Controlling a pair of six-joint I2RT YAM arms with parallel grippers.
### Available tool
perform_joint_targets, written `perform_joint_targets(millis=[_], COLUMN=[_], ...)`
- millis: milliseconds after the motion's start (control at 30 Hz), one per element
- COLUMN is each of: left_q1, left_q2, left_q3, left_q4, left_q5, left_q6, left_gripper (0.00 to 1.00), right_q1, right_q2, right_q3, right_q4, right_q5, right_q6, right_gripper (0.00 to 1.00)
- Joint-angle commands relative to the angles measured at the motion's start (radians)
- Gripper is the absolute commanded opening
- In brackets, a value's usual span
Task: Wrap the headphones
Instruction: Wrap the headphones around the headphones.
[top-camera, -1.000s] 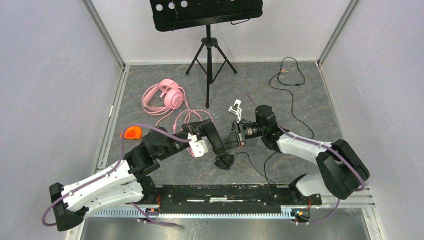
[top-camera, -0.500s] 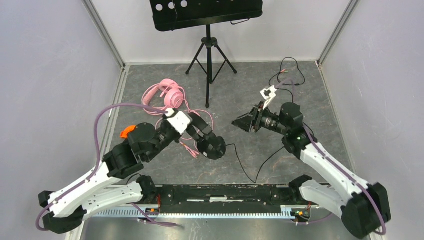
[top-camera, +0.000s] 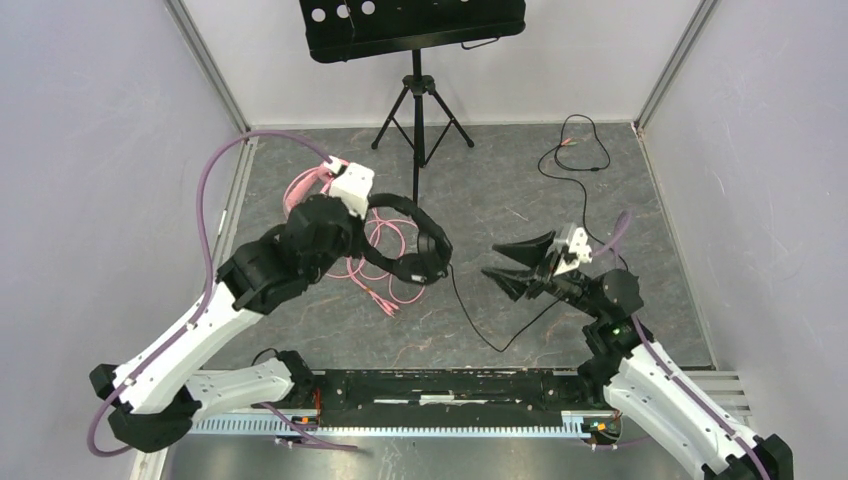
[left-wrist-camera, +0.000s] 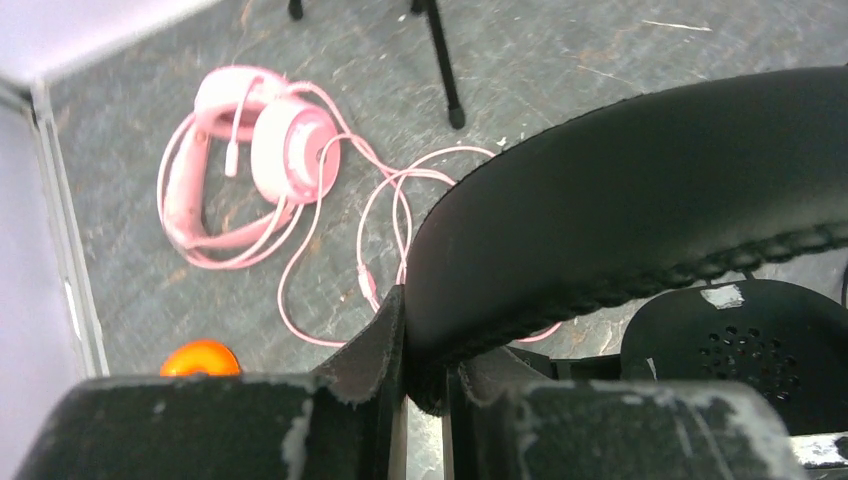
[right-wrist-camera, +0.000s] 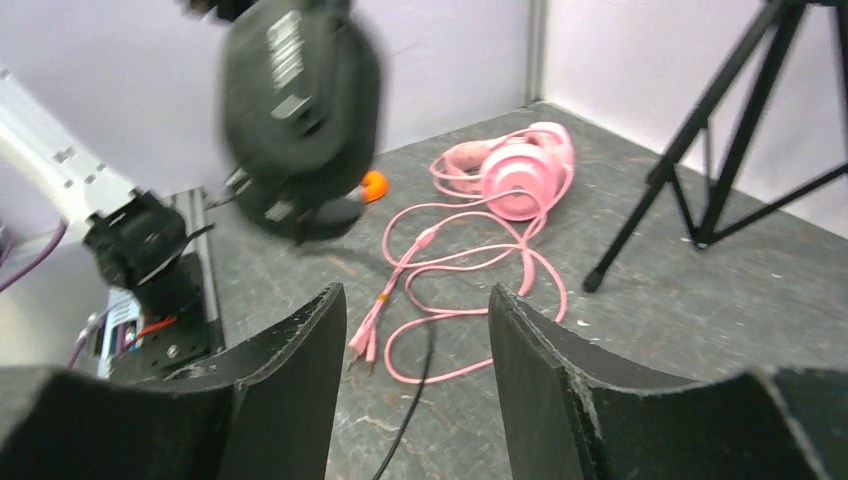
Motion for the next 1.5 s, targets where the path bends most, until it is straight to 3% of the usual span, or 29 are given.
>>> perform_joint_targets(millis=[0,133,300,467,800,1000,1333,1467], left_q1=[0.157,0.315,0.346,0.346,0.346,0.345,0.346,0.344], left_q2=[0.052,0.093,0.089,0.074,0.041,0.027,-0.024,-0.060], left_q3=[0.096,0.116,0.110,0.101,0.077,0.069,0.015,-0.026], left_q4=[-0.055,-0.061,-0.017,-0.014,0.021,0.036,0.096,0.140], left_q5=[0.152,0.366,0.598,0.604,0.679,0.719,0.922,1.045], left_q6=[-0.189,-0.252,-0.298,-0.305,-0.320,-0.327,-0.345,-0.376], left_gripper=[0.02,0.02,0.02,0.02,0.02,0.02,0.02,0.02], right_q1=[0.080,0.127,0.189,0.220,0.307,0.351,0.355,0.352], right_q2=[-0.048,-0.019,0.030,0.101,0.249,0.336,0.274,0.241], right_q3=[-0.097,-0.092,-0.137,-0.176,-0.310,-0.383,-0.441,-0.378], right_q4=[0.175,0.077,0.049,0.085,0.335,0.466,0.513,0.404], right_q5=[-0.012,-0.008,0.075,0.088,0.185,0.196,0.297,0.415], right_q6=[-0.088,-0.182,-0.249,-0.258,-0.172,-0.129,-0.178,-0.277], right_gripper=[0.60,0.62,0.63,0.66,0.63,0.50,0.00,0.00])
